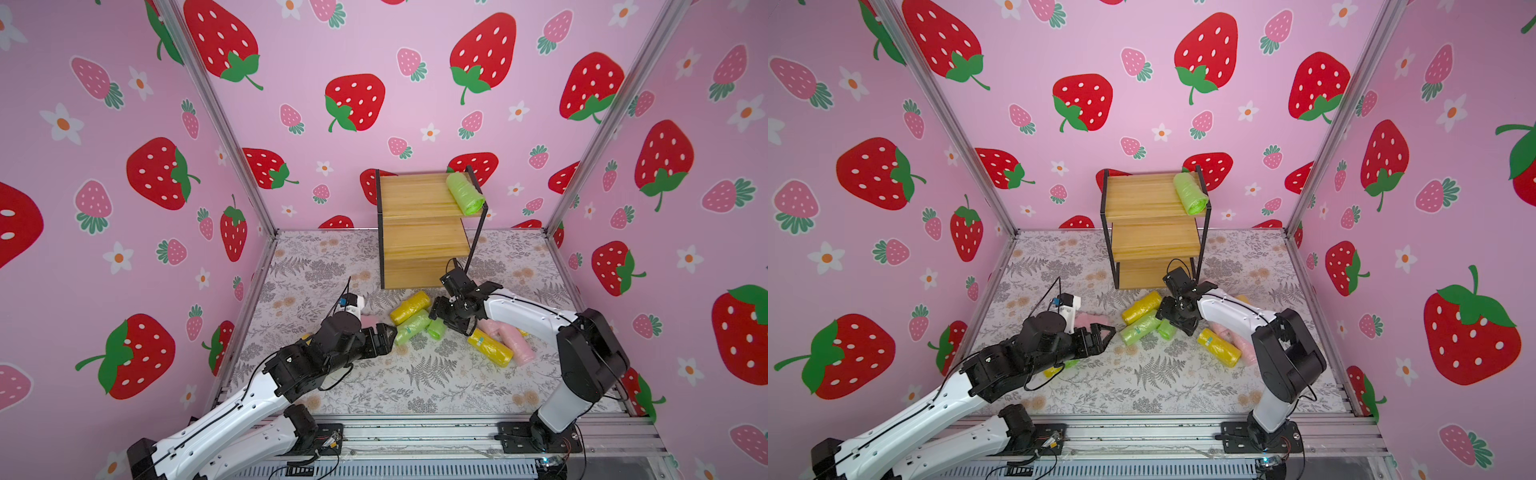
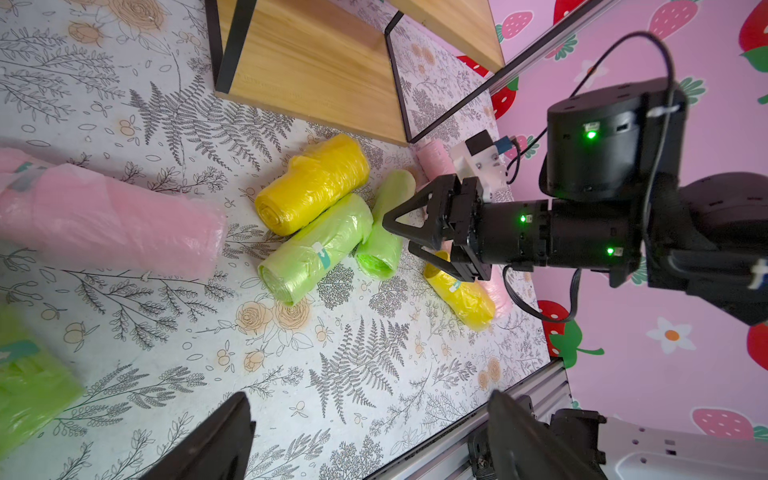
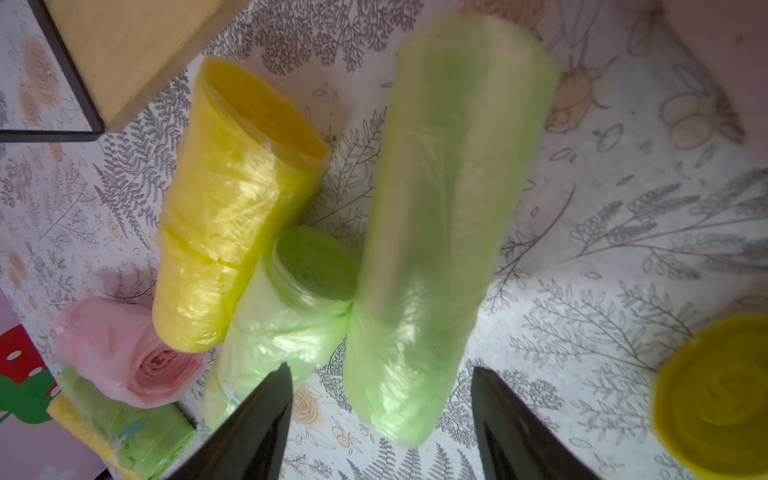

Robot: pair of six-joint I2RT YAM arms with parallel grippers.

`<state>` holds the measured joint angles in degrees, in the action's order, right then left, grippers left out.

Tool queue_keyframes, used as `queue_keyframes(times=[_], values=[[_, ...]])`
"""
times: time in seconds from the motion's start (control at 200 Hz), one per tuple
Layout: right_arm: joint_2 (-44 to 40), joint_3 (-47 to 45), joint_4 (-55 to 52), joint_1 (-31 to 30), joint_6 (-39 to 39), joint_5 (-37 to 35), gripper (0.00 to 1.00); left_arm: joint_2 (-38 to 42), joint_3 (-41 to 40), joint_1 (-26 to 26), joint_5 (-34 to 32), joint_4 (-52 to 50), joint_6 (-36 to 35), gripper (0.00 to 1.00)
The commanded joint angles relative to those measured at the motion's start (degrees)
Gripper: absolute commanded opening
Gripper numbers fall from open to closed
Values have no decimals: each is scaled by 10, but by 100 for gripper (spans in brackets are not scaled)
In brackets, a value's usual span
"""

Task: Sort the rolls of trash bags by color and place them on the shelf
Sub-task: Place the roll of trash bags on the shelf, then pick up the roll of trash bags from the center of the board.

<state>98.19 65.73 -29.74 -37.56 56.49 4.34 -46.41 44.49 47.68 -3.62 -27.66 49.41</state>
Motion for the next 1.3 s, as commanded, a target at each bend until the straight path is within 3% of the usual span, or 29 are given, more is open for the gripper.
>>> queue_keyframes(times=[0.0, 0.56, 0.81, 1.111, 1.196, 1.296], values=[[24, 13, -15, -2, -16, -13, 70, 0, 0, 3, -3, 9, 0, 92], [67, 31, -46, -1, -75, -55, 61, -12, 1, 3, -1, 10, 0, 92], [54, 31, -65, 1, -111, -75, 59, -17, 4, 3, -2, 4, 1, 100], [58, 31, -60, 5, -151, -51, 56, -21, 8, 3, 1, 6, 2, 100], [73, 40, -61, 5, -163, -42, 53, -27, 15, 3, 1, 2, 0, 100], [84, 46, -65, 6, -171, -36, 42, -30, 22, 4, 3, 1, -1, 100]])
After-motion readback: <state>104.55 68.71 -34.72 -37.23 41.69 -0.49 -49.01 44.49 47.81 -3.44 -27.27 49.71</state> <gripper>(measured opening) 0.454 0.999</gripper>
